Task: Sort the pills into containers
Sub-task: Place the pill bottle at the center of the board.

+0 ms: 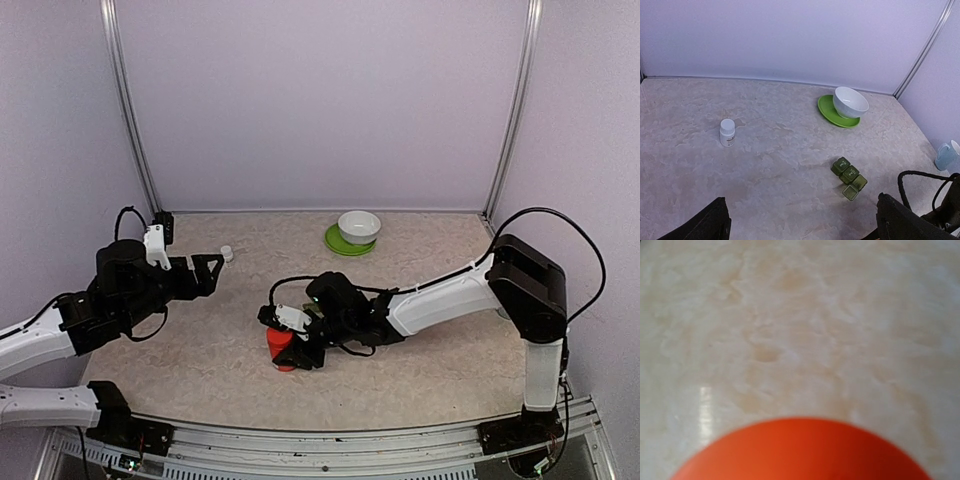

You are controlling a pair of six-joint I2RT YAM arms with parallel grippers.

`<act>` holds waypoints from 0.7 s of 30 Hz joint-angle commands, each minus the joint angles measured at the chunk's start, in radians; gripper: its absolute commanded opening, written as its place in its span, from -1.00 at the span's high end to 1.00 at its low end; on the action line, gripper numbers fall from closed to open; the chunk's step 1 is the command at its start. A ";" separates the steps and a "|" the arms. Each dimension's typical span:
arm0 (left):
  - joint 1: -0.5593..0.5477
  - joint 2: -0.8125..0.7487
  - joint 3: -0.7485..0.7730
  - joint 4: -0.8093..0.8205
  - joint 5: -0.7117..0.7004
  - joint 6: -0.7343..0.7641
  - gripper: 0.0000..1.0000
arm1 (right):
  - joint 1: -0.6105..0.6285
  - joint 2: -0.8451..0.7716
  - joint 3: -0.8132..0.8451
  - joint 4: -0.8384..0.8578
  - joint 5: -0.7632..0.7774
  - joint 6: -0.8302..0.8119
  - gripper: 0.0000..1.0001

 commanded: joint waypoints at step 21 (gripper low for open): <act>-0.048 0.129 0.108 0.059 -0.037 0.027 -0.98 | 0.052 0.025 0.120 -0.145 0.034 0.001 -0.68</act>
